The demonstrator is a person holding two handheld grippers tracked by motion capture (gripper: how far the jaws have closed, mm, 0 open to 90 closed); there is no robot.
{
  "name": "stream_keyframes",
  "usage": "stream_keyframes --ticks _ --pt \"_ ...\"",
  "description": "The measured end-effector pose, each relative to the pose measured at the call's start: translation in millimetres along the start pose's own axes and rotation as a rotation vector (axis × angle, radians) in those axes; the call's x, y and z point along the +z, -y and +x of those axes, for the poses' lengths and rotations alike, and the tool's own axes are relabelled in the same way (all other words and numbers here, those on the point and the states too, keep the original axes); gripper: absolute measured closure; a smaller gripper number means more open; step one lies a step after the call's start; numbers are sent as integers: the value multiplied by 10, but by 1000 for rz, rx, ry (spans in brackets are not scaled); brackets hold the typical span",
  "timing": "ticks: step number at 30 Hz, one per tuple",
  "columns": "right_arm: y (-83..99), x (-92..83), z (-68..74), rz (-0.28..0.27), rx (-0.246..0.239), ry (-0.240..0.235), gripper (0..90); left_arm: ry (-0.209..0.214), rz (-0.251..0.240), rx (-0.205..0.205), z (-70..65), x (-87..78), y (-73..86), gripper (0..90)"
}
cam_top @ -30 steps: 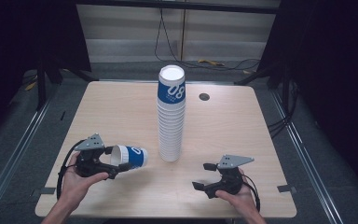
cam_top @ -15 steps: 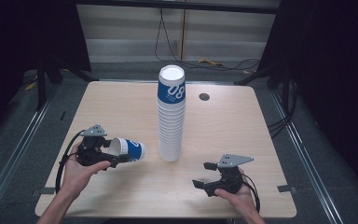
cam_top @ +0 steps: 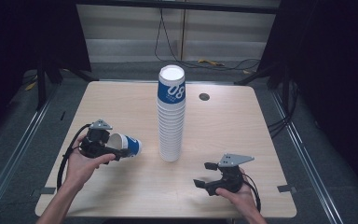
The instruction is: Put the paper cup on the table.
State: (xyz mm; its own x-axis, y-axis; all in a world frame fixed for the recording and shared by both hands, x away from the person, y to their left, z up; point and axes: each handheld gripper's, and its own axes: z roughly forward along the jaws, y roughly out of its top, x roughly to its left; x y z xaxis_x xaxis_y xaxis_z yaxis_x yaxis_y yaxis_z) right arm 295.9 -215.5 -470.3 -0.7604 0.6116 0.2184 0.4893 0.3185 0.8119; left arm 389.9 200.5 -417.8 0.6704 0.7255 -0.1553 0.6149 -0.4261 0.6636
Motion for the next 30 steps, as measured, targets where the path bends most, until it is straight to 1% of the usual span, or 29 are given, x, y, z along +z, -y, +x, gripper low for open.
stream_keyframes --ticks 2,3,5,6,8,9,11,12,13,14,15,16,18,21,22,23,25,26,27,29,30 --pt "-2 -2 4 -1 -2 2 188 -15 18 -4 38 7 -21 161" --pt "-1 -2 7 -1 -1 3 184 -16 25 -7 57 7 -32 160" --pt "3 2 12 1 -4 2 184 -26 41 3 94 10 -62 159" --pt "5 2 14 4 1 2 184 -25 46 -1 112 15 -77 158" --pt "7 11 13 6 2 3 184 -41 63 15 132 34 -110 158" --pt "7 17 12 6 -1 2 184 -42 74 22 140 50 -124 157" --pt "7 16 16 8 1 -1 185 -38 91 14 152 77 -144 157" --pt "7 16 19 10 -2 -2 186 -35 111 24 161 86 -157 157" --pt "9 16 18 12 -5 -2 186 -38 116 14 162 97 -163 156" --pt "10 15 17 12 -5 -2 185 -53 133 20 175 99 -176 156" --pt "13 12 15 12 -3 -4 185 -61 137 17 183 102 -185 156" --pt "14 11 15 13 -3 -3 185 -63 145 6 192 100 -194 156" --pt "17 11 19 16 -5 -5 185 -57 160 4 210 90 -212 155" --pt "9 5 44 14 -11 -6 185 -68 186 -4 231 81 -211 154" --pt "-3 6 66 13 -18 -8 186 -63 196 -5 243 75 -209 154" --pt "-3 6 66 13 -18 -8 186 -67 191 -13 254 62 -206 154" --pt "-17 17 84 17 -28 -6 186 -86 208 -4 276 47 -210 154" --pt "-24 34 92 18 -28 -12 187 -103 220 1 287 41 -214 154" --pt "-24 34 92 18 -28 -12 187 -118 221 5 298 34 -211 154" --pt "-26 55 87 22 -29 -12 187 -120 229 -5 307 37 -184 152" --pt "-27 61 85 23 -28 -13 187 -122 245 -7 313 55 -169 152"
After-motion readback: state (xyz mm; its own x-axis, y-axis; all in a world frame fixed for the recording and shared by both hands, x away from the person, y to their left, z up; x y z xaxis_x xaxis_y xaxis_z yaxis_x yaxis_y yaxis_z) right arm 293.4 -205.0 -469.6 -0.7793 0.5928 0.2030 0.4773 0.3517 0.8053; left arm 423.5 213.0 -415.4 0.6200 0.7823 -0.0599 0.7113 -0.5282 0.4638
